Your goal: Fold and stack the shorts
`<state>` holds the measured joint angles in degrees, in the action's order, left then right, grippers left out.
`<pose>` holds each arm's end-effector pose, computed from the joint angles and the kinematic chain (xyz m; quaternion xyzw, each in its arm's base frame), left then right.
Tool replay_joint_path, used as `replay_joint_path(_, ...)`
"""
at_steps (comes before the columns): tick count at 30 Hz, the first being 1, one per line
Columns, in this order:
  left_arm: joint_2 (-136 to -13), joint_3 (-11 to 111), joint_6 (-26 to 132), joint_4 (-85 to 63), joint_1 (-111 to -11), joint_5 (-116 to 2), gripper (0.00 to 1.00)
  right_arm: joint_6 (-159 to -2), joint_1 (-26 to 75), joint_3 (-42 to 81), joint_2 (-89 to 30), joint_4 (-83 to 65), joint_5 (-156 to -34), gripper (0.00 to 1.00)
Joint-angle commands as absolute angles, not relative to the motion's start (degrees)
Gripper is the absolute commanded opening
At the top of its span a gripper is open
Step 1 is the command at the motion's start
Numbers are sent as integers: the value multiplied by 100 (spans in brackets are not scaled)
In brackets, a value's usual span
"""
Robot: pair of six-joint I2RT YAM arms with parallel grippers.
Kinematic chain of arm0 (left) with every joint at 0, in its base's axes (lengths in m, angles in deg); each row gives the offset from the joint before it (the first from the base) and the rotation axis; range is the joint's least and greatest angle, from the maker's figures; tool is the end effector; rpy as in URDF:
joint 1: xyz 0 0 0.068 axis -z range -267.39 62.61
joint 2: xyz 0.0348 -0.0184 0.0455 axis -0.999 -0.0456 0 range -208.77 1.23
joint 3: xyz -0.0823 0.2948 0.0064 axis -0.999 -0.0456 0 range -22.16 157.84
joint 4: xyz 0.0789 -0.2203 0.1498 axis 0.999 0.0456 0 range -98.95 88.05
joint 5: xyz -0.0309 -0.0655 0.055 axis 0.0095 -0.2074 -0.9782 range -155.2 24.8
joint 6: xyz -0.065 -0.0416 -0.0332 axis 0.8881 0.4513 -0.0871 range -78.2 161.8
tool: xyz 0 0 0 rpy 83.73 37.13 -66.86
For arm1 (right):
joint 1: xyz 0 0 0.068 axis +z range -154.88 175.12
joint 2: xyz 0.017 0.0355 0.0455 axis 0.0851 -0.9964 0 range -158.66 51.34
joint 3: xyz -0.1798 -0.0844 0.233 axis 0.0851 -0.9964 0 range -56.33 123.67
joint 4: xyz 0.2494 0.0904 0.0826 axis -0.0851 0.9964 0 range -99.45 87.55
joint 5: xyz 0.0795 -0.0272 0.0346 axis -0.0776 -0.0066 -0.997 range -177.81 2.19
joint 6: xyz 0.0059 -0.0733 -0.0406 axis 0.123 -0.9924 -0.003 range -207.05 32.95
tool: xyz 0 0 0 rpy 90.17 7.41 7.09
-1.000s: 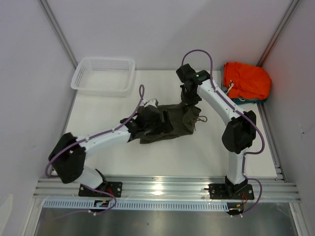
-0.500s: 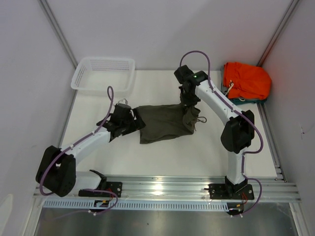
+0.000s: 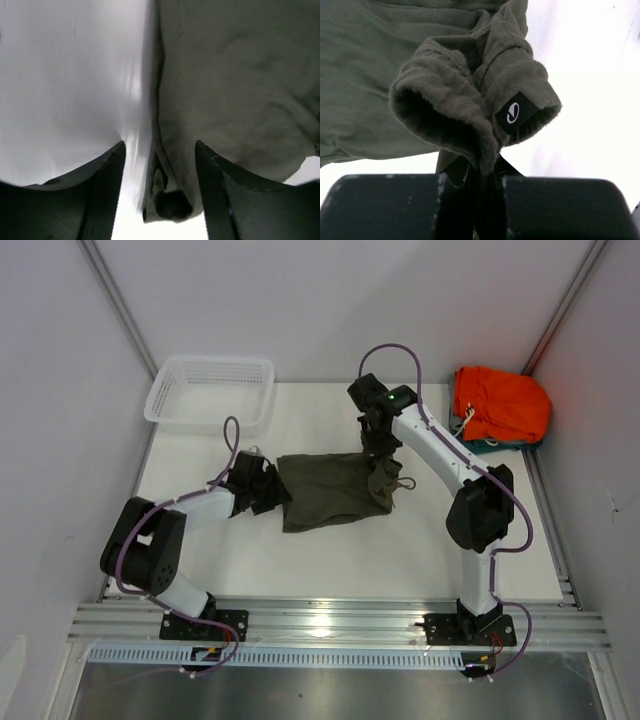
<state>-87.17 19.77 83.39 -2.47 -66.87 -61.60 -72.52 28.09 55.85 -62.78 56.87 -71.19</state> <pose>0.3026 -0.1181 0.1451 -0.1635 0.9335 -0.1894 0.2568 0.3971 0.2326 0.3026 -0.1288 0.9636 -0.0547 0.2279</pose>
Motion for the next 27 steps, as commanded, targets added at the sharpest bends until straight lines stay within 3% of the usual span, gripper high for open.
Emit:
replay_joint_path(1,-8982,2072,8259,-693,-6735,-5861,59,-7202,2939,6012,-6388,5734,-7111,0)
replay_joint_path(15,-9062,1844,8381,-860,-6507,-5966,44,-6885,3589,7522,-7503,6516,-6699,0)
replay_joint_path(27,-9061,1791,8373,-860,-6383,-6168,44,-6481,4091,8175,-7926,6561,-7014,0)
